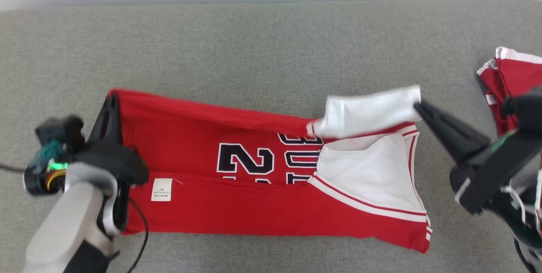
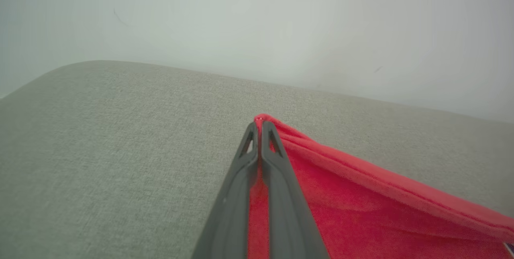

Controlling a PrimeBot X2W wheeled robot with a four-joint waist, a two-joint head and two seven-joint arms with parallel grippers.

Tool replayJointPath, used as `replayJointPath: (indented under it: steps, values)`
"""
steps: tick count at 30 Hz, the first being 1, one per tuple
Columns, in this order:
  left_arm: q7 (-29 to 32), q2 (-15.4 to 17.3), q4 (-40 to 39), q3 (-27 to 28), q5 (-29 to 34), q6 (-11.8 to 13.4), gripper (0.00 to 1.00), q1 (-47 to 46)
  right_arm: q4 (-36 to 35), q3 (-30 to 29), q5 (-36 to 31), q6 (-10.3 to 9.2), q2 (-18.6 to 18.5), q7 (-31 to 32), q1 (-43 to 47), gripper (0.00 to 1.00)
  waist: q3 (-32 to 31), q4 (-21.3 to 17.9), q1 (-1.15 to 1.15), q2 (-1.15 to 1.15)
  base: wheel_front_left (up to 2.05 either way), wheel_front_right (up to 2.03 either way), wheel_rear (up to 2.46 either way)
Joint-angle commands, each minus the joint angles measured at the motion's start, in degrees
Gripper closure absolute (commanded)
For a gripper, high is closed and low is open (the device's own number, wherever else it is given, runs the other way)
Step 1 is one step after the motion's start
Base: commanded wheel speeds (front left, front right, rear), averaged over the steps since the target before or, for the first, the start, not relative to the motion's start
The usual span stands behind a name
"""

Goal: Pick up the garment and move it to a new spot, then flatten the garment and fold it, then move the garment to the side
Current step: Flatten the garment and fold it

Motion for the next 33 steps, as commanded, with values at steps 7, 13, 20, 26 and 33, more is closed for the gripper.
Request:
replayJointPath:
  steps: [7,13,20,26,33]
  values:
    - [-0.7,0.0,-2.2,1.6,-1.2,0.4,1.0,8.4,-3.5,-3.4,5.6,-0.13,-1.2,6.9,11.2,1.0,-1.5,1.3,0.0,0.0,0.0,0.0,0.0]
    - [-0.5,-0.9,-1.4,0.9,-1.1,1.3,1.0,10.4,-6.0,-3.3,5.7,-0.13,0.6,12.3,15.7,1.0,-1.1,1.5,0.0,0.0,0.0,0.0,0.0]
    - [-0.6,-1.1,0.7,2.0,-1.9,2.0,0.01,10.8,-5.5,-1.9,4.2,-0.13,1.8,18.0,17.2,1.0,-0.7,1.5,0.0,0.0,0.0,0.0,0.0]
    - [-0.7,-1.4,1.6,3.1,-2.3,2.0,0.0,11.7,-4.4,-1.7,3.2,-0.13,3.1,20.4,17.8,0.95,-0.8,1.7,0.0,0.0,0.0,0.0,0.0]
    - [-0.8,-1.7,-5.3,9.2,1.3,2.4,0.0,15.8,-4.2,-2.5,2.5,-0.13,4.9,20.9,18.2,0.0,-2.0,2.3,0.0,0.0,0.0,0.0,0.0]
